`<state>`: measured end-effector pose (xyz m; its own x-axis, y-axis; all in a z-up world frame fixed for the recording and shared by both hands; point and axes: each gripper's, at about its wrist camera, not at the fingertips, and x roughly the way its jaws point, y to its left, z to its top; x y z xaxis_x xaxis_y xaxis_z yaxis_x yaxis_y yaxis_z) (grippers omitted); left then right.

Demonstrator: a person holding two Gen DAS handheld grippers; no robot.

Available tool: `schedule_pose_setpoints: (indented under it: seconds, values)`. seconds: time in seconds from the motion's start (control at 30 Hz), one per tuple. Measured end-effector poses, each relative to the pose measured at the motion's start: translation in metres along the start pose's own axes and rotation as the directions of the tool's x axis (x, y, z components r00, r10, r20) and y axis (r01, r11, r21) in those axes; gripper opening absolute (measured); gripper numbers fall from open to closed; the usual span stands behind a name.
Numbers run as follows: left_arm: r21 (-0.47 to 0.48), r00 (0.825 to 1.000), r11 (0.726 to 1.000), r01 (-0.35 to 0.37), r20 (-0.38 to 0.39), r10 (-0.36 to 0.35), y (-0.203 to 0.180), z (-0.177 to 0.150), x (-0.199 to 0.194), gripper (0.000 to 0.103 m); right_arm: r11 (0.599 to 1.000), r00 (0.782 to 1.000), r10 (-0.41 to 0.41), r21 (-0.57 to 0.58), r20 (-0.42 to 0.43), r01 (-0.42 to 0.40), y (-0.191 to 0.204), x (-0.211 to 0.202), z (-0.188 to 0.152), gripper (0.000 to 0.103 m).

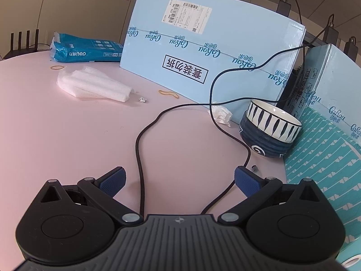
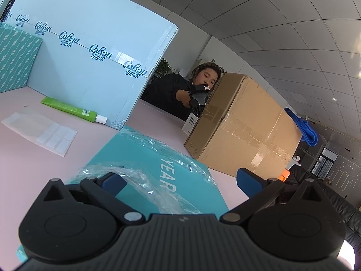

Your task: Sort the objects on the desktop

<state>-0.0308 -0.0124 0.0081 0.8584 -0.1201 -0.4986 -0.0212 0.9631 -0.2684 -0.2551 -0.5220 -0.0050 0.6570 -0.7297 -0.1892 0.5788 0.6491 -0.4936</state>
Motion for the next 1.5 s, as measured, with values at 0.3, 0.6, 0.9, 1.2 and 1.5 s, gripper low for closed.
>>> schedule_pose_setpoints:
  seconds: [0.3, 0.6, 0.9, 1.2, 1.5]
  values:
    - [-0.003, 1.000, 1.000, -0.011, -0.001, 0.011, 0.000, 0.000, 0.000, 0.103, 0.999, 0.999, -0.012, 0.051, 0.036, 0.010, -0.009, -0.006, -0.001, 0.103]
    - [0.006, 1.000, 1.000, -0.017, 0.001, 0.017, -0.001, 0.000, -0.001, 0.103, 0.998, 0.998, -0.034, 0.052, 0.053, 0.031, -0.008, -0.008, -0.001, 0.103]
    - [0.003, 1.000, 1.000, -0.018, -0.006, 0.018, -0.001, 0.000, 0.000, 0.103, 0.997, 0.996, -0.062, 0.040, 0.067, 0.059, -0.006, -0.011, -0.002, 0.103]
    - [0.007, 1.000, 1.000, -0.018, -0.007, 0.018, -0.002, 0.000, 0.001, 0.103, 0.994, 0.990, -0.110, 0.031, 0.090, 0.108, -0.005, -0.015, -0.002, 0.103]
    - [0.006, 1.000, 1.000, -0.013, -0.009, 0.013, -0.001, 0.000, 0.001, 0.103, 0.987, 0.974, -0.162, 0.038, 0.156, 0.158, -0.004, -0.026, -0.002, 0.103]
